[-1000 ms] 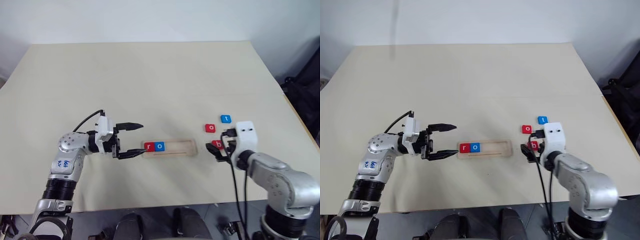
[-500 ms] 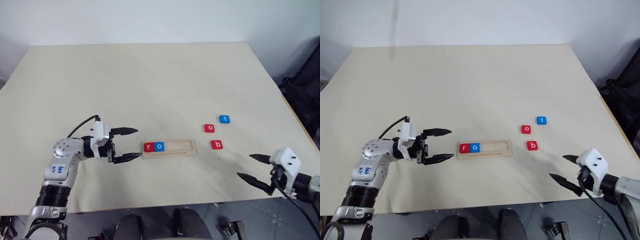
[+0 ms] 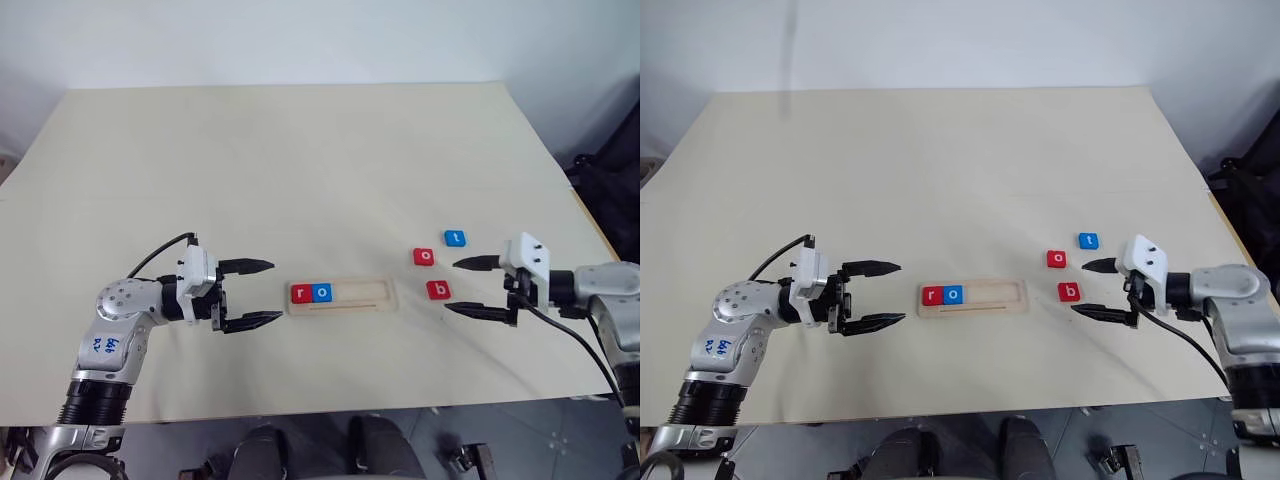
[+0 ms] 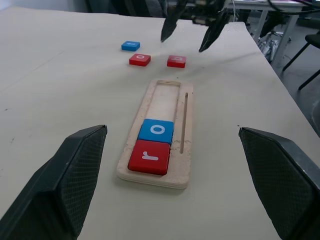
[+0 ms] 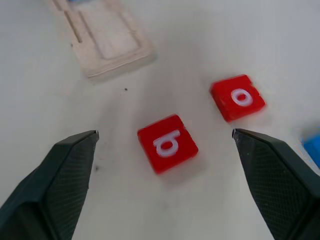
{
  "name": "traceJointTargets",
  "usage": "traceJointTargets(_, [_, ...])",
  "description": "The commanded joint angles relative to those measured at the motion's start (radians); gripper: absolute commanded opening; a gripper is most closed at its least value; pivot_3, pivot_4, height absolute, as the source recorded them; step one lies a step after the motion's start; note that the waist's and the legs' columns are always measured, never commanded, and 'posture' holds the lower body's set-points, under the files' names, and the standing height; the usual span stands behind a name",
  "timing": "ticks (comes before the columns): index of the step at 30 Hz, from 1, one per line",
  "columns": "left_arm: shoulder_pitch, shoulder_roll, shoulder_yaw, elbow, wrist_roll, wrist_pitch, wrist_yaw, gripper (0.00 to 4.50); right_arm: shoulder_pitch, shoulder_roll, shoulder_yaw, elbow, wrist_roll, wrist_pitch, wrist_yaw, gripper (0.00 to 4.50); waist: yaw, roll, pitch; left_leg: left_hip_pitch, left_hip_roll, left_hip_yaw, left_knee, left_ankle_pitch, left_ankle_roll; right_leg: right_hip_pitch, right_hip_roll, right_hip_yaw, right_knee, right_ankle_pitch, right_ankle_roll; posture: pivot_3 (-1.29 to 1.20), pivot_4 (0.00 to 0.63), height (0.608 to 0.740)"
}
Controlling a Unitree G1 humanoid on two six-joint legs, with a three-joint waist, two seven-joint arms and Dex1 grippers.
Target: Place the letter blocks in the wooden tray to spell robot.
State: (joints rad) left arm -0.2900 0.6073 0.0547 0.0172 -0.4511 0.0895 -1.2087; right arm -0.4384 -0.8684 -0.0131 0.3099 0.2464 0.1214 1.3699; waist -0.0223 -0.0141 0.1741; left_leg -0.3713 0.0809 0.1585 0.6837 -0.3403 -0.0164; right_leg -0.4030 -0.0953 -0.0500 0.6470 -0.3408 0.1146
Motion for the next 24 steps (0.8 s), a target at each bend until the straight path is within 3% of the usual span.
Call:
traceJointTargets(1, [0.012,0.000,0.004,-0.054,-0.015,-0.001,0.006,4.50,-0.064,0.010,0.054,0.087,-0.032,-0.044,0.067,4.49,-0.001,0.000,0.000,0.000,0.000,0.000,0.000,0.000,0.000,0.000,0.000,0.000,0.000,0.000,0.000,0.00,0.150,0.740])
traceJointTargets(2, [0.016,0.001,0.005,-0.058,-0.016,-0.001,0.007,4.50,-0.082,0.017,0.067,0.115,-0.041,-0.063,0.074,4.49,-0.003,0.000,0.000,0.000,0.000,0.001,0.000,0.000,0.000,0.000,0.000,0.000,0.000,0.000,0.000,0.00,0.150,0.740])
traceJointTargets(5, [0.027,0.003,0.009,-0.067,-0.019,-0.003,0.010,4.50,-0.133,0.037,0.093,0.191,-0.063,-0.108,0.087,3.90,-0.006,0.001,0.001,0.000,0.000,0.002,0.000,0.000,0.000,-0.001,0.000,0.001,0.001,0.000,0.000,0.00,0.150,0.740])
traceJointTargets(12, [0.040,0.005,0.018,-0.076,-0.021,-0.007,0.018,4.50,-0.169,0.068,0.108,0.252,-0.086,-0.182,0.086,1.56,-0.006,0.001,0.001,0.000,0.001,0.003,0.001,0.000,0.000,-0.003,0.000,0.002,0.003,0.000,0.000,0.00,0.150,0.740])
traceJointTargets(16, [0.042,0.003,0.020,-0.077,-0.023,-0.009,0.015,4.50,-0.165,0.070,0.094,0.186,-0.056,-0.147,0.094,1.46,-0.006,0.001,0.001,0.000,0.001,0.004,0.001,0.000,0.000,-0.004,0.000,0.002,0.005,0.000,0.000,0.00,0.150,0.740])
traceJointTargets(24, [0.028,-0.006,0.007,-0.041,-0.016,-0.035,-0.015,4.50,-0.222,0.138,0.167,-0.118,-0.002,0.146,0.055,1.46,-0.009,0.002,0.001,0.000,0.001,0.004,0.001,0.000,-0.001,-0.008,0.000,0.004,0.008,-0.001,-0.001,0.00,0.150,0.740])
